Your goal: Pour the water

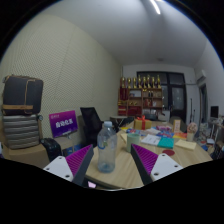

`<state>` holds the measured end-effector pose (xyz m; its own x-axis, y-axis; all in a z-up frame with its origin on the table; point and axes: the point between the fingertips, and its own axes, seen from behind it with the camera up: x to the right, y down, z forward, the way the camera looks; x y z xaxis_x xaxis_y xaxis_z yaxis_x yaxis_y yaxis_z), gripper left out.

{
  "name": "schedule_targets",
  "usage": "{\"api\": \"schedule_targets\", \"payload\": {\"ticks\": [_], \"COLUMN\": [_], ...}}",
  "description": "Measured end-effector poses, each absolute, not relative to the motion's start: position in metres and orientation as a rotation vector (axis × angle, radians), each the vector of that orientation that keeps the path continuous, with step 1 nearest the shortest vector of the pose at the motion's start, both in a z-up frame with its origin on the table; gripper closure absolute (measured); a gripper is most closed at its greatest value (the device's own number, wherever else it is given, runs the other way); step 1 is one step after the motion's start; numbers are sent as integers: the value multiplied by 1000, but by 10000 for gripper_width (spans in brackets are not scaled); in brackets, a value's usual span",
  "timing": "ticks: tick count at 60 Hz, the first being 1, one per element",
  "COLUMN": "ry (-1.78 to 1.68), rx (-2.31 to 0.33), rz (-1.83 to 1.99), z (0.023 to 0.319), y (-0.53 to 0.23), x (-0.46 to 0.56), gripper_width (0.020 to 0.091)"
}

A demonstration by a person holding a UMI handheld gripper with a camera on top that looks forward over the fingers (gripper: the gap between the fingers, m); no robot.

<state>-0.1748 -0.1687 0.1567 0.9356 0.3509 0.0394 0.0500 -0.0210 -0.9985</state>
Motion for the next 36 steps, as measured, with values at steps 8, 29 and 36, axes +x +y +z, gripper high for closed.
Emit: {"api": "schedule_targets", "payload": {"ticks": [8,29,36], "ry": [-288,-139,-100], "rx": [-1550,-1628,-1663], "rz": [180,116,110], "z": [171,147,133], "y": [-130,-32,-12], "x": [-208,-231,-235], "gripper_width": [272,262,258]}}
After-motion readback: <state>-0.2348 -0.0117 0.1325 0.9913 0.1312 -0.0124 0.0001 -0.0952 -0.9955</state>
